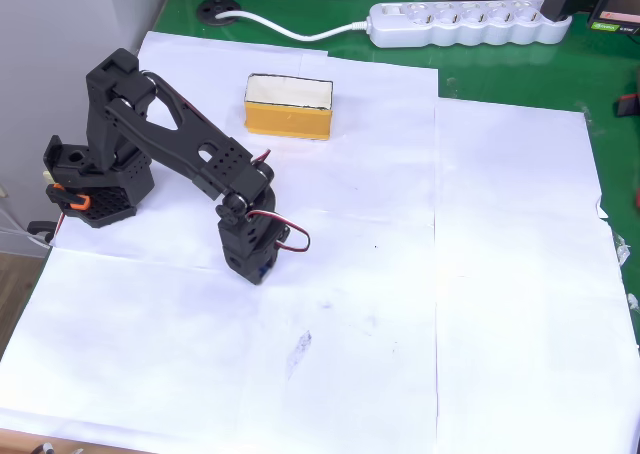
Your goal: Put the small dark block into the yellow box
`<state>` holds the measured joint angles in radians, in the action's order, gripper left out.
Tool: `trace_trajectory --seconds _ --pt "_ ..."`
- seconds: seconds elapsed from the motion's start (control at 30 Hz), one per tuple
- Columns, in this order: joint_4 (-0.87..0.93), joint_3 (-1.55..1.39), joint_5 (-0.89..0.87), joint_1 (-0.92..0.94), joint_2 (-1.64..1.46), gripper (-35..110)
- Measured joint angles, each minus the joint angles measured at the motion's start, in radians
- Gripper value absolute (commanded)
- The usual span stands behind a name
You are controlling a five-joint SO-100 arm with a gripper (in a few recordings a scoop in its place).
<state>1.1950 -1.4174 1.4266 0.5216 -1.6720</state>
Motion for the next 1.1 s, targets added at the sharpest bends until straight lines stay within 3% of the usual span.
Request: trace_trajectory --seconds 0.23,0.47,0.8,1.1 --pt "0.413 -0.362 0.049 -0.052 0.144 0" --pt "0.609 -0.696 0.026 -0.149 0.255 0" --pt "0.644 -0.870 -0.225 -0.558 0.301 0" --pt "0.644 -0.741 -0.419 -0.959 0.299 0"
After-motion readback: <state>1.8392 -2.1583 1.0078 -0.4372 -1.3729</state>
